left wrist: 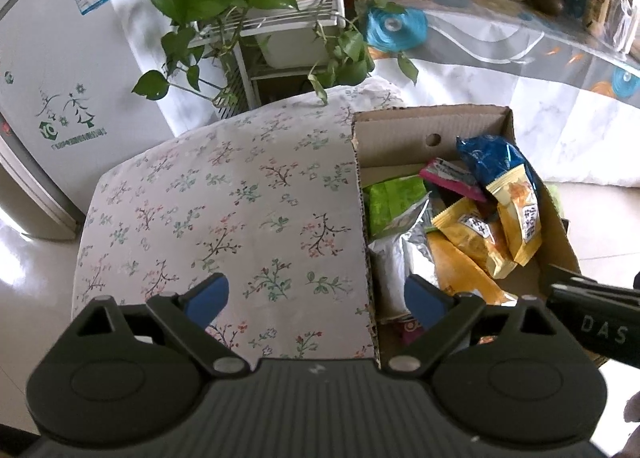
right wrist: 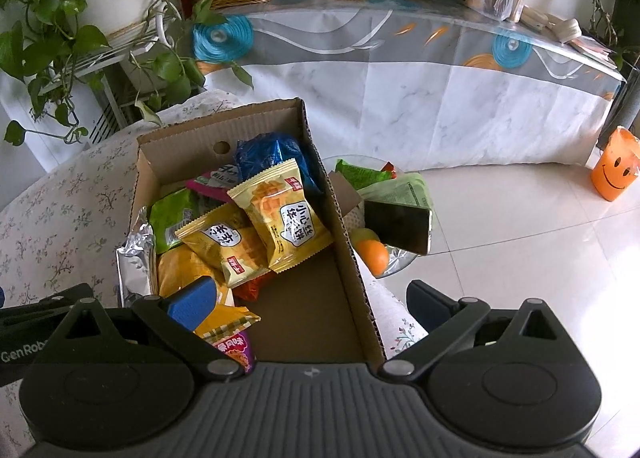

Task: Organize snacks

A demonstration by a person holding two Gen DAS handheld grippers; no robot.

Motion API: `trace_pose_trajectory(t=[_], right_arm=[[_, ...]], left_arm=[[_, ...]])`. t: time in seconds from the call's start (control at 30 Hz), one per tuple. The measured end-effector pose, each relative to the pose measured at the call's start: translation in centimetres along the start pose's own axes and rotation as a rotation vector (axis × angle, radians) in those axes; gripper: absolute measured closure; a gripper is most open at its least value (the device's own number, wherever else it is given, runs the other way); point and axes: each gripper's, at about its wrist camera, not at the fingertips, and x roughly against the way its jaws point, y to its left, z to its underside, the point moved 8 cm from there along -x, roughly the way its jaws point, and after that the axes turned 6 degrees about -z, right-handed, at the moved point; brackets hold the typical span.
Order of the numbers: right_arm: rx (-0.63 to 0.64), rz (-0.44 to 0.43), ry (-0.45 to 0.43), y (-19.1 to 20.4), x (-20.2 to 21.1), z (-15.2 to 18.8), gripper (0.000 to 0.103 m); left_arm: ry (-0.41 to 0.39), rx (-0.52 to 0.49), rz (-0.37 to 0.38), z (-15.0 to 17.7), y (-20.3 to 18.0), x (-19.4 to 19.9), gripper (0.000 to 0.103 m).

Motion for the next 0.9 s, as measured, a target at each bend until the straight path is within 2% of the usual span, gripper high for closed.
trace_pose_trajectory(t=[0.4,0.9], right_arm=[[0.007,0.010,-0.003,0.18,-0.10,-0.12,0.000],[0.009,0.015,0.018,0.29,-0.63,-0.33,0.000]], left_arm=[[-0.024,-0.038,-0.021,-0.33,-0.27,-0.08,0.008],[0.028,-0.057,0.004,-0.36,-0.51,-0.97,0.009]])
